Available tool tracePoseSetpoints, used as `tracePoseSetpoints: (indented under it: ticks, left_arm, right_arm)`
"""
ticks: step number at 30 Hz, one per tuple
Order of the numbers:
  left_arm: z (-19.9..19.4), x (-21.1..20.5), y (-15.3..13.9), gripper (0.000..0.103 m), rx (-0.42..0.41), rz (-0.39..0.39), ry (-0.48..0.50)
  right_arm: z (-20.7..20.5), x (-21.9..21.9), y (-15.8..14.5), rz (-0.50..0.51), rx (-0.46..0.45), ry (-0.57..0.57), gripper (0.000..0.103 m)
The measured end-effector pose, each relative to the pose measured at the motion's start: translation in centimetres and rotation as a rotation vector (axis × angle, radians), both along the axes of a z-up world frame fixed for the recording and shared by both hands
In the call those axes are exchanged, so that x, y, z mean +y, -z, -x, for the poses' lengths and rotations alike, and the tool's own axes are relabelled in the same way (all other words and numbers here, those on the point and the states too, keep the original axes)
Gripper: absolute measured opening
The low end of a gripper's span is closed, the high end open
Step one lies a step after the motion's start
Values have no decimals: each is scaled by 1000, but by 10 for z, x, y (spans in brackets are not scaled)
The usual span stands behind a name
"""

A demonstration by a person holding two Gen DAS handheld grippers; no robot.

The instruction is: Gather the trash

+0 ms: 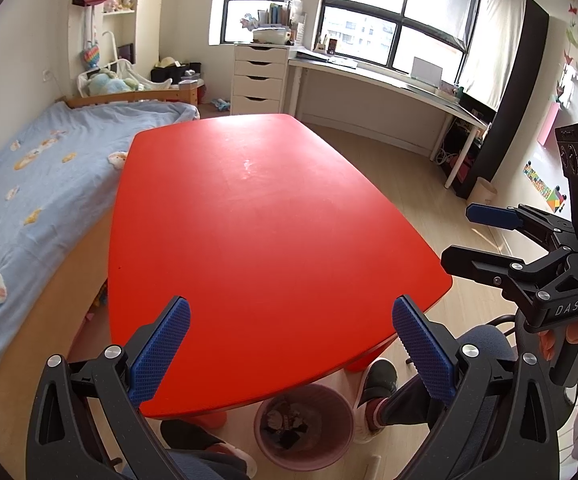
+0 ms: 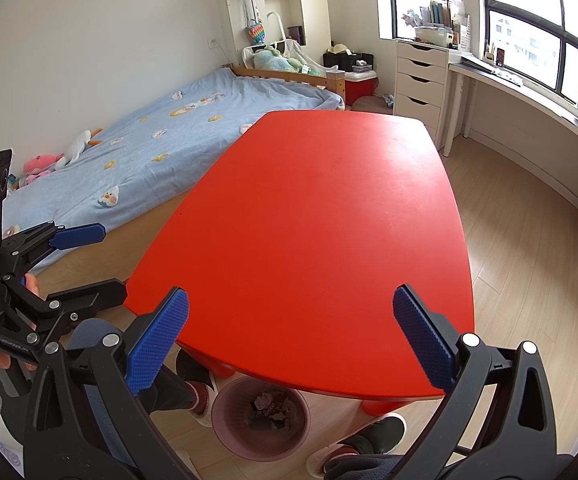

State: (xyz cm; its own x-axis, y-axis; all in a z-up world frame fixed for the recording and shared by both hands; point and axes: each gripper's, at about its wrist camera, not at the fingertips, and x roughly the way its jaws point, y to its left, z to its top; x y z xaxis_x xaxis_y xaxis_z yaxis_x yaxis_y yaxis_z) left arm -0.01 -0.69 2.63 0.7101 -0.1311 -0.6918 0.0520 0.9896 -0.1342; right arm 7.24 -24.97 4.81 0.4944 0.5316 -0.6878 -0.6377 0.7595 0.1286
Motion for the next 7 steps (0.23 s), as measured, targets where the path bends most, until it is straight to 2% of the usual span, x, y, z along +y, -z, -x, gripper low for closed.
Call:
tracePoseSetpoints:
  ticks: [7]
  left_arm:
    - [1,2,0,97,7,-19,-13]
  right_arm:
    - [0,-1,0,1,0,0,100]
